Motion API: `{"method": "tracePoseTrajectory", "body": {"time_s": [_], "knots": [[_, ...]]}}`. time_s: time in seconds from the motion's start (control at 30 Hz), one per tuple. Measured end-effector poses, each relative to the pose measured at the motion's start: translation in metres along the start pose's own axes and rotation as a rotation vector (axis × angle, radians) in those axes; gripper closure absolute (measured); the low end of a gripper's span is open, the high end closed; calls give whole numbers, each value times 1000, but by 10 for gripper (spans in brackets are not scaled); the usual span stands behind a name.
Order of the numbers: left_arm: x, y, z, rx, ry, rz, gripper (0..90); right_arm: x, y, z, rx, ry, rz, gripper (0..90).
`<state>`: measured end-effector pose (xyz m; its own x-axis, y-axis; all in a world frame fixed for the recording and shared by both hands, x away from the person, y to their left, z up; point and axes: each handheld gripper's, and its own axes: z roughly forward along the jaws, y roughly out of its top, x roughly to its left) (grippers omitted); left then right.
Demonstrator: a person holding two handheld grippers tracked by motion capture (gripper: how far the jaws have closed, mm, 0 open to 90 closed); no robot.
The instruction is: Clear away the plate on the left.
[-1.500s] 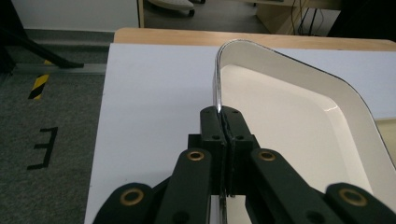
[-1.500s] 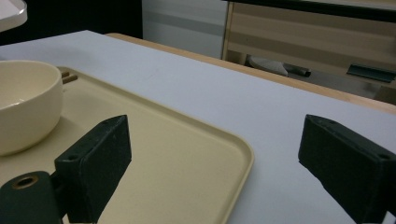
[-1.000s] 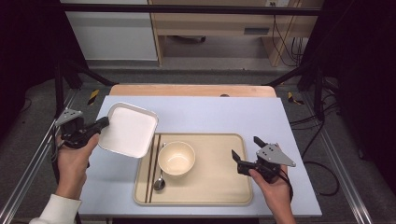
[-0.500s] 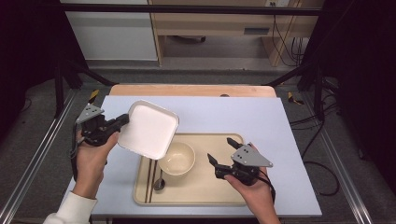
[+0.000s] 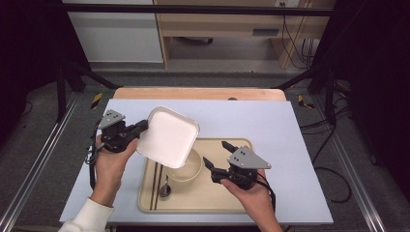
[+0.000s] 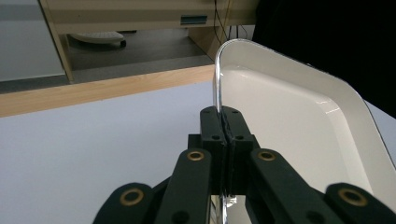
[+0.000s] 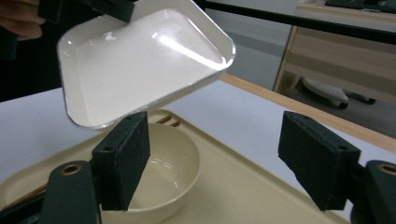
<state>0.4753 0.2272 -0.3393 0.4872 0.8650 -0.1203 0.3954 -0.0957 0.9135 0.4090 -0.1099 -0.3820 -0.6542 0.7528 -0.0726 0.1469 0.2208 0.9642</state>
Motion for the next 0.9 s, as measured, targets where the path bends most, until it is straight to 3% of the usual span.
{"method": "tracePoseTrajectory", "body": {"time_s": [0.23, 0.43, 0.63, 0.9], "knots": [[-10, -1, 5, 0, -15, 14, 887, 11, 0, 14, 14, 39, 23, 247], [-17, -2, 6, -1, -22, 23, 888, 15, -3, 25, 24, 95, 81, 217], [-21, -3, 6, -5, -25, 30, 888, 17, -5, 32, 43, 92, 118, 217], [-23, -7, 7, -12, -27, 28, 887, 15, -6, 38, 62, 96, 154, 312]]}}
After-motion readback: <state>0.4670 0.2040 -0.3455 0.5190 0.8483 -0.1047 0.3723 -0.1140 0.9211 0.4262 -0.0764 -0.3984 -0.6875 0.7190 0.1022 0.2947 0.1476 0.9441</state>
